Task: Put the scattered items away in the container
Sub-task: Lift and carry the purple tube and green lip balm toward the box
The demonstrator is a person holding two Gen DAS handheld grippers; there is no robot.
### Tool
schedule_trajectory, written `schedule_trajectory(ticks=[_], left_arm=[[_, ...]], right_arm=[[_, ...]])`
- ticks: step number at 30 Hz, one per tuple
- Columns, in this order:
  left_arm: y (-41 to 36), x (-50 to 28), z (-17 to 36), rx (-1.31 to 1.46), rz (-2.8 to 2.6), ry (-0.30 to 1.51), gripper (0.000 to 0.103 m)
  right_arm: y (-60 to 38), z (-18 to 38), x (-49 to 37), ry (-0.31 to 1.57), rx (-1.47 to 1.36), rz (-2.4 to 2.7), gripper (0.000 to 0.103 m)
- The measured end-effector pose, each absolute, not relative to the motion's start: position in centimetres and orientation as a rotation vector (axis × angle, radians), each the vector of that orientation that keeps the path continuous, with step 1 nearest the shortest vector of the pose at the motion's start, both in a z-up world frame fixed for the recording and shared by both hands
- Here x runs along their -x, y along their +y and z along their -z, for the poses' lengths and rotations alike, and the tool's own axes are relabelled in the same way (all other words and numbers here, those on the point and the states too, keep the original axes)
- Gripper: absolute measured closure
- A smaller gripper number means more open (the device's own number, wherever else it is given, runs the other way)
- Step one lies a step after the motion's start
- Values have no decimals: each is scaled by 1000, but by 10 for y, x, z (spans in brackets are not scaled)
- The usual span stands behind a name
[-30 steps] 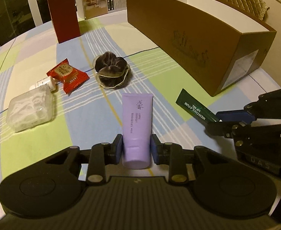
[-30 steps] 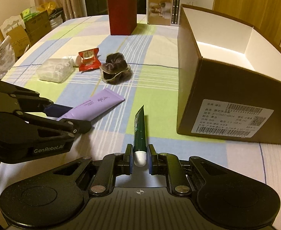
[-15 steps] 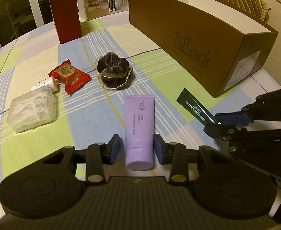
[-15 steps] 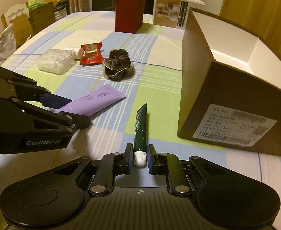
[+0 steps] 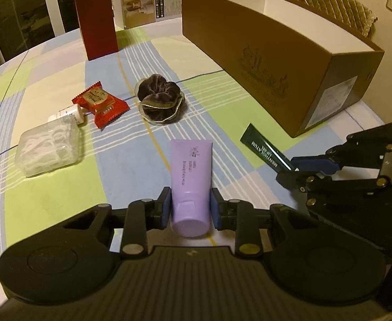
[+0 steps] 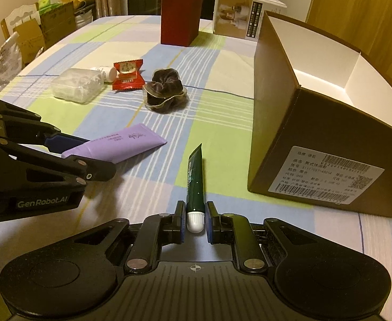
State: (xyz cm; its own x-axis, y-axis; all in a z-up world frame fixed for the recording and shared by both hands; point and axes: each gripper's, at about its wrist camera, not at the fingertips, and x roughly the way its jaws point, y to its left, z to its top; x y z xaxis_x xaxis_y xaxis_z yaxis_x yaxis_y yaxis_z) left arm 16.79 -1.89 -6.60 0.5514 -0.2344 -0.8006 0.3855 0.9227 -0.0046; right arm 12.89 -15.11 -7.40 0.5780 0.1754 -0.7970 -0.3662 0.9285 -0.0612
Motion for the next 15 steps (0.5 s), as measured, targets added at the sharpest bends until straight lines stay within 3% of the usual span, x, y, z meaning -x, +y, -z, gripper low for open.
schedule_trajectory(ticks=[15], left_arm=[[-14, -139, 37, -148, 354, 879, 78]], right_arm=[[-155, 46, -101, 865, 203, -323, 87]])
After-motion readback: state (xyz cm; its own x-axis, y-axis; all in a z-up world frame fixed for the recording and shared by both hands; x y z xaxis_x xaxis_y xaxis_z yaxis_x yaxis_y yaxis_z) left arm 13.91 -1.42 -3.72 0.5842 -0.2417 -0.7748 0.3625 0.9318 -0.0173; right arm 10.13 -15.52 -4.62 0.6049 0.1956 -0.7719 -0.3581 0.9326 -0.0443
